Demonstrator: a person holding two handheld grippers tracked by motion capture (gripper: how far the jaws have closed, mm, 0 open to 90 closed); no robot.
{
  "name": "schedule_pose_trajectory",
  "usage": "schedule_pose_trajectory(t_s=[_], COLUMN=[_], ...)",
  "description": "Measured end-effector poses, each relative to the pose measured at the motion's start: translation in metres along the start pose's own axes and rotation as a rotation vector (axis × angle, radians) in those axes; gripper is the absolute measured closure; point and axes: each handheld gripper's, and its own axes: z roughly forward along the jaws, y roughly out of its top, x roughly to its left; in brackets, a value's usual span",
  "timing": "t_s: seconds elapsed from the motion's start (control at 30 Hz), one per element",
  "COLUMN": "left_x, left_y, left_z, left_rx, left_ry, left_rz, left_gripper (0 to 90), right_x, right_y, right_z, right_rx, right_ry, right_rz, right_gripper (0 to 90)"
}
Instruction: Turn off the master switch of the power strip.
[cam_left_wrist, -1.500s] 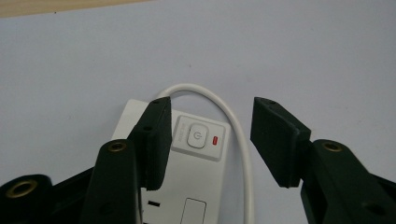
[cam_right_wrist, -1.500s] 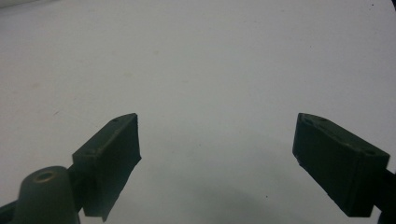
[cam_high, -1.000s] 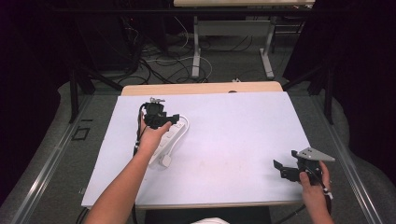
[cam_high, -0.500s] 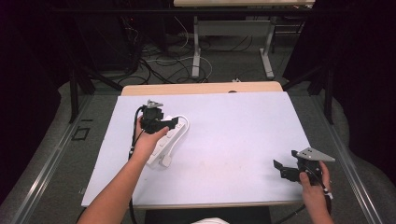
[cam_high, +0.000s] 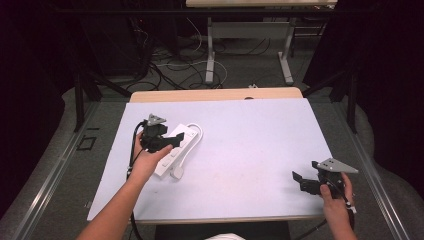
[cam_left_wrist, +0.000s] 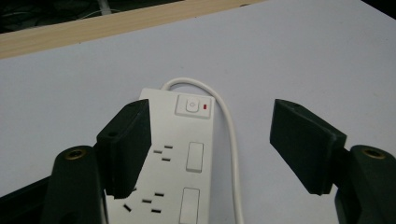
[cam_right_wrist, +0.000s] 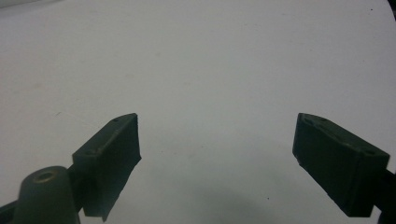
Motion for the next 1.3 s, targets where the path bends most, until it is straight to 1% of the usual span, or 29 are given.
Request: schedule_pose_trajectory(t_s=[0.03,0.07,0.1,0.17,0.2,0.27,0.33,0.37,0.43,0.5,0.53,0.57,0.6,0.63,0.7,0.77,0.83,0.87,0.9,0.97,1.03,1.1,1.17,1.2,1.27,1.3], left_x=[0.002,0.002,0.004,0.005,0.006,0.009,0.009,0.010,0.012,0.013,0.014,0.015,0.016,0.015,0.016,0.017,0.017,0.018,0.019,0.019,0.021,0.023,0.025,0.026,0.028,0.029], left_y=[-0.001,-0.003,-0.005,-0.008,-0.010,-0.014,-0.019,-0.021,-0.025,-0.029,-0.030,-0.032,-0.034,-0.036,-0.041,-0.045,-0.050,-0.052,-0.054,-0.059,-0.064,-0.069,-0.074,-0.076,-0.081,-0.083], left_z=[-0.003,-0.004,-0.007,-0.010,-0.012,-0.016,-0.018,-0.020,-0.023,-0.026,-0.028,-0.031,-0.033,-0.034,-0.036,-0.041,-0.044,-0.045,-0.047,-0.050,-0.053,-0.054,-0.056,-0.057,-0.058,-0.059], left_rx=[0.005,-0.004,0.011,-0.011,-0.008,0.006,-0.007,-0.005,0.004,-0.007,-0.008,-0.004,0.001,-0.020,-0.032,-0.020,-0.032,-0.034,-0.030,-0.034,-0.033,-0.045,-0.037,-0.024,-0.029,-0.021], left_ry=[-0.005,-0.003,-0.012,-0.014,-0.016,-0.022,-0.027,-0.024,-0.025,-0.021,-0.020,-0.023,-0.022,-0.012,-0.016,-0.030,-0.014,-0.006,-0.003,0.008,0.014,0.024,0.028,0.030,0.039,0.040], left_rz=[0.002,-0.016,-0.024,-0.064,-0.066,-0.067,-0.095,-0.098,-0.089,-0.102,-0.093,-0.092,-0.085,-0.090,-0.098,-0.093,-0.106,-0.106,-0.104,-0.115,-0.115,-0.127,-0.137,-0.137,-0.141,-0.143], left_gripper=[27.3,26.0,24.0,19.9,19.2,16.0,15.1,12.5,6.7,3.9,1.6,0.6,0.6,0.6,0.5,0.6,0.5,0.5,0.6,0.6,0.7,0.7,0.8,0.8,0.9,0.9], right_x=[0.000,0.000,-0.001,0.000,0.001,0.001,0.001,0.001,0.001,0.001,0.001,0.001,0.001,0.001,0.001,0.001,0.001,0.001,0.002,0.002,0.002,0.002,0.002,0.002,0.002,0.002], right_y=[0.000,0.000,0.000,0.000,0.000,0.000,0.000,0.000,0.000,0.000,0.000,0.000,0.000,0.000,0.001,0.000,0.000,0.000,0.000,0.000,0.000,0.000,0.000,0.000,0.000,0.000], right_z=[0.000,0.000,0.000,0.000,0.001,0.001,0.001,0.001,0.000,0.000,0.001,0.001,0.001,0.001,0.000,0.001,0.000,0.000,0.000,0.000,0.000,0.000,0.000,0.000,0.000,0.000], right_rx=[0.000,-0.001,-0.004,0.002,-0.004,-0.007,-0.007,-0.006,-0.002,0.001,-0.003,-0.003,-0.005,-0.002,0.003,-0.004,-0.005,-0.004,-0.002,-0.002,-0.007,-0.002,-0.002,-0.002,0.002,0.003], right_ry=[0.000,0.001,-0.001,0.002,-0.006,-0.009,-0.009,-0.008,-0.008,-0.002,-0.007,-0.007,-0.006,-0.003,-0.004,-0.007,-0.007,-0.008,-0.007,0.000,-0.006,0.000,0.001,0.000,-0.004,-0.004], right_rz=[-0.001,-0.001,-0.012,0.000,-0.003,-0.003,0.000,-0.003,-0.001,-0.006,-0.011,-0.011,-0.012,-0.012,-0.011,-0.011,-0.012,-0.011,0.000,0.002,0.000,0.000,0.002,0.001,0.001,0.002], right_gripper=[14.3,14.4,14.4,14.4,14.4,14.4,14.4,14.4,14.4,14.4,14.4,14.4,14.4,14.3,14.3,14.4,14.4,14.4,14.4,14.4,14.4,14.3,14.4,14.4,14.4,14.4])
